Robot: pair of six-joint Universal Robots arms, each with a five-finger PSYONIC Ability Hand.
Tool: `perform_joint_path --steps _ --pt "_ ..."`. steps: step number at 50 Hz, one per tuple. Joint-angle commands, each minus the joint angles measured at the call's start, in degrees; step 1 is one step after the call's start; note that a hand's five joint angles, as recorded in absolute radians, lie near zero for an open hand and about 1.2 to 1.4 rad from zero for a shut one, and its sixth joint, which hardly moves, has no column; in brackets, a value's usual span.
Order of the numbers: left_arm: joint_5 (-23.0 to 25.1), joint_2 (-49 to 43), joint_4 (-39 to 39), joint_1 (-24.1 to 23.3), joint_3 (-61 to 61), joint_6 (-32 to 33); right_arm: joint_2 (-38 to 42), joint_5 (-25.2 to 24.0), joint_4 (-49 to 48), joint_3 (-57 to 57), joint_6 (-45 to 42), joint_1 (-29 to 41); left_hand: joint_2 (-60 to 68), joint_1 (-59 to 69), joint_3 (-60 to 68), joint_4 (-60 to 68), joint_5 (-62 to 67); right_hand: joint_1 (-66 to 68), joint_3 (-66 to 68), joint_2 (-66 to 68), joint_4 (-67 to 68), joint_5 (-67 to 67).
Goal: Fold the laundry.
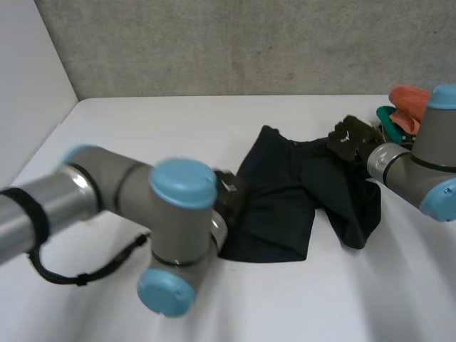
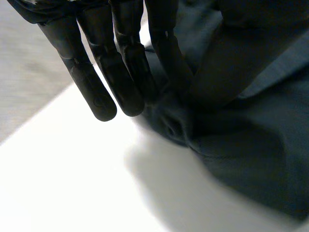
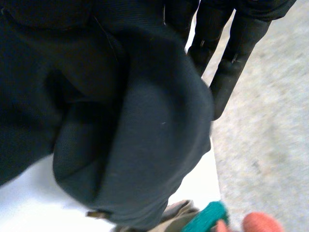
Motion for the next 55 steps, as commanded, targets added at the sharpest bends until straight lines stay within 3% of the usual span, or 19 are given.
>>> perform_joint_path --steps 1,9,16,17,21,22,29,36,41,47,52,55 --pt "-3.23 9.12 10.57 9.71 -0.28 1.38 -15.37 2.98 -1.72 8.84 15.78 4.58 12.74 13.93 12.45 11.46 14.98 19.33 12.52 13.50 12.25 14.75" --pt "6.27 6.32 11.03 17.45 6.74 3.32 -19.43 14.76 3.72 13.67 42.41 15.38 12.74 13.93 12.45 11.46 14.98 19.33 12.52 13.50 12.25 14.75" --pt "5.83 -1.33 8.66 21.06 15.01 2.88 -16.36 15.38 -1.01 15.96 58.51 24.00 12.74 13.93 12.45 11.46 14.98 19.33 12.52 13.50 12.25 14.75" --pt "6.01 -1.86 8.22 21.23 15.45 2.79 -15.48 15.38 -1.80 15.88 58.61 24.62 12.74 13.93 12.45 11.46 14.98 19.33 12.52 13.50 12.25 14.75" --pt "6.98 -2.22 6.55 21.41 14.58 1.56 -11.61 15.82 -3.83 14.56 57.38 26.64 -29.36 -28.18 -29.65 -30.65 -27.12 -43.11 -49.93 -48.94 -50.20 -47.70" --pt "6.98 -0.91 6.19 21.41 13.18 1.30 -11.87 16.08 -3.22 14.30 56.68 26.73 -39.95 -38.76 -40.24 -41.23 -37.71 -50.67 -57.48 -56.50 -57.75 -55.25" --pt "5.13 13.39 4.97 21.06 1.16 0.60 -20.90 16.43 -1.11 16.66 50.63 22.97 -53.17 -51.98 -53.46 -54.45 -50.93 -50.67 -57.48 -56.50 -57.75 -55.25" --pt "5.65 28.45 2.33 18.60 -15.81 -1.16 -31.28 15.82 2.23 21.50 38.85 15.23 -52.00 -50.82 -52.29 -53.29 -49.76 -50.67 -57.48 -56.50 -57.75 -55.25" --pt "8.81 36.53 -1.36 14.83 -29.60 -3.88 -35.07 14.42 7.75 26.41 31.11 11.36 -44.79 -43.60 -45.08 -46.07 -42.55 -50.67 -57.48 -56.50 -57.75 -55.25" --pt "11.02 37.95 -3.83 12.01 -38.33 -12.05 -35.69 13.01 8.91 31.43 30.22 9.77 -44.59 -43.40 -44.88 -45.87 -42.35 -50.67 -57.48 -56.50 -57.75 -55.25" --pt "10.23 32.09 -2.60 10.43 -39.22 -20.92 -33.33 10.81 3.66 35.47 33.55 9.60 -47.62 -46.44 -47.91 -48.91 -45.38 -50.67 -57.48 -56.50 -57.75 -55.25" --pt "9.26 28.47 -2.07 10.16 -37.46 -22.61 -30.78 10.72 0.05 36.35 36.09 9.86 -47.79 -46.61 -48.08 -49.07 -45.55 -47.15 -53.97 -52.98 -54.24 -51.74"
